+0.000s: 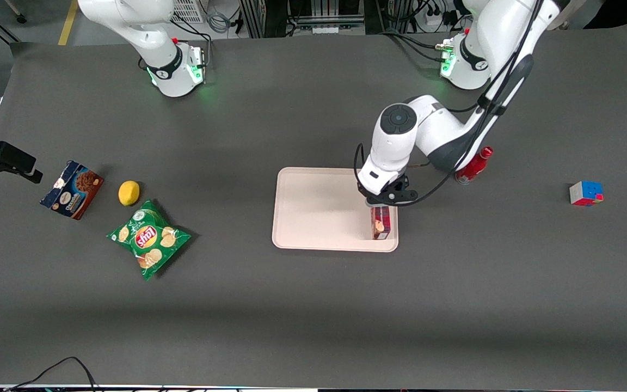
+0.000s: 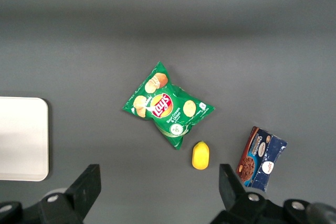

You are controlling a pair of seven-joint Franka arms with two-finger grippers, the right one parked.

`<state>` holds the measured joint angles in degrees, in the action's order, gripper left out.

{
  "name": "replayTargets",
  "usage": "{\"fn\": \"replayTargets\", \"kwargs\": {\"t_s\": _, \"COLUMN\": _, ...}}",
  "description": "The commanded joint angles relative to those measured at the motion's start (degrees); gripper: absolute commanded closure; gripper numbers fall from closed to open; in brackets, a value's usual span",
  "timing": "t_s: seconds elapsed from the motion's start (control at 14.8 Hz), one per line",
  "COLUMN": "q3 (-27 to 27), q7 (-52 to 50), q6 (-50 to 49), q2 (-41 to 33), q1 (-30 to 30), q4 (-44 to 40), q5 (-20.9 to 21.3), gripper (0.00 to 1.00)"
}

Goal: Place red cookie box on tray
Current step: 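Lower the box onto the tray's edge with the left gripper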

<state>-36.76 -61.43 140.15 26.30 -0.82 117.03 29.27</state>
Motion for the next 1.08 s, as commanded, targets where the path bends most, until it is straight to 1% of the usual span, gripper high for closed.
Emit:
{"fn": "replayTargets", "kwargs": {"t_s": 0.0, "q3": 0.1, "q7": -1.8, "q6": 1.2, "q2": 2.0, "q1": -0.2, "q4": -1.1, "q5": 2.7, "gripper": 0.95}}
{"fn": "replayTargets", "kwargs": {"t_s": 0.2, "q3": 0.6, "q7": -1.8, "q6": 0.8, "q2": 3.0, "q1": -0.2, "q4": -2.6, "q5": 3.3, "gripper": 0.95}}
{"fn": "replayTargets", "kwargs": {"t_s": 0.47, "q3": 0.9, "q7": -1.6, "q6": -1.0, "q2": 5.9, "q1": -0.1, "q4": -8.4, "q5": 3.3, "gripper": 0.95}}
{"fn": "replayTargets", "kwargs": {"t_s": 0.68, "q3": 0.9, "q7": -1.6, "q6": -1.5, "q2": 7.6, "q1": -0.1, "q4": -8.5, "q5": 4.8, "gripper": 0.95}}
{"fn": "replayTargets", "kwargs": {"t_s": 1.01, "q3": 0.9, "q7": -1.7, "q6": -1.6, "q2": 8.1, "q1": -0.2, "q4": -7.9, "q5": 4.9, "gripper": 0.94}}
